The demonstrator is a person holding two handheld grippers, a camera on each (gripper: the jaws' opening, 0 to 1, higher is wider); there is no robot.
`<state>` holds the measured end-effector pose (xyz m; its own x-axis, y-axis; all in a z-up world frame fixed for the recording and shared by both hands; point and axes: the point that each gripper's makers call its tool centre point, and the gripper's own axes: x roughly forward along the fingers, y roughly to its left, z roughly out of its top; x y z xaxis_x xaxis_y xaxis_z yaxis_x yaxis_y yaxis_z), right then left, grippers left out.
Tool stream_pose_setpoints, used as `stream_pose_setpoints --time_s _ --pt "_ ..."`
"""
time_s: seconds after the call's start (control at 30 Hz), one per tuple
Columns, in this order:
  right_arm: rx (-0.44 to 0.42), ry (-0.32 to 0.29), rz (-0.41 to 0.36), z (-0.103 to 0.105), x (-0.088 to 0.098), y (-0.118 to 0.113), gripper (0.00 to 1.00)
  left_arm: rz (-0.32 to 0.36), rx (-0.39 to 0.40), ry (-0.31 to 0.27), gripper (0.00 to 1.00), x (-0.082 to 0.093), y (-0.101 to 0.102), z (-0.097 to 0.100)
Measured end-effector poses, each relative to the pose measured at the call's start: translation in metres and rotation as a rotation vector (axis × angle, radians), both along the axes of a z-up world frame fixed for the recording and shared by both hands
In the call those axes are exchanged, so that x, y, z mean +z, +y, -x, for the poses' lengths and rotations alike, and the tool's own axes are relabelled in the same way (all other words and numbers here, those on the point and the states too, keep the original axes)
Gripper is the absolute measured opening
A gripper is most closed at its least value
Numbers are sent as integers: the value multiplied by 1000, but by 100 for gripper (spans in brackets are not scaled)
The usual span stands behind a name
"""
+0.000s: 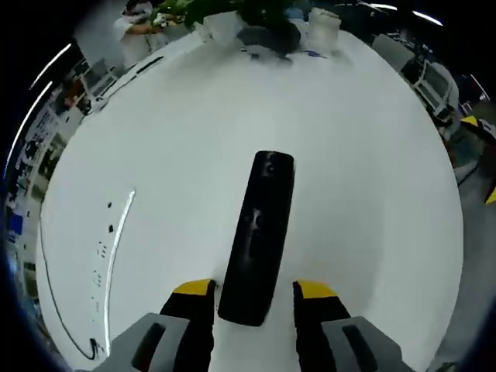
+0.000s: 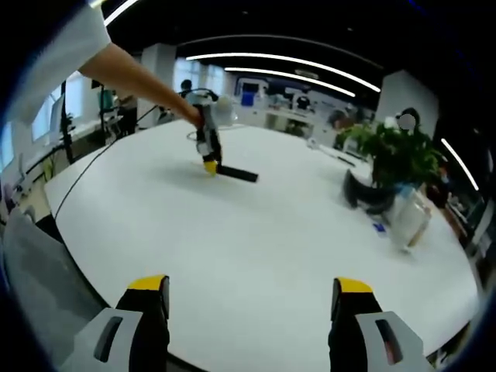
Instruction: Press the specified remote control buttons in sequence, fully releasing each button before pressing the next.
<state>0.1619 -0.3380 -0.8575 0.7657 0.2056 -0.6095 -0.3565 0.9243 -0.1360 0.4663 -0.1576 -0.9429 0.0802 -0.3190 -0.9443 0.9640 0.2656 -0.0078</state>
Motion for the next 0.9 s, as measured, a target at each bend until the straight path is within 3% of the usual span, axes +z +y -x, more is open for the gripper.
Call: stream_pose_setpoints --time_s 0.2,0.33,0.57,0.63,0.9 --pt "15 0 2 0 0 3 85 1 10 -6 36 -1 -1 3" --pt "16 -6 7 1 1 3 85 -24 -13 -10 24 -2 -3 7" --pt "0 -20 1 1 4 -1 85 -66 -5 -20 23 -3 -4 11" --pt "0 -24 -1 1 5 -1 85 -76 30 -11 23 -3 -3 13" --pt "11 -33 -4 2 7 1 85 -98 32 -14 23 -3 -4 36"
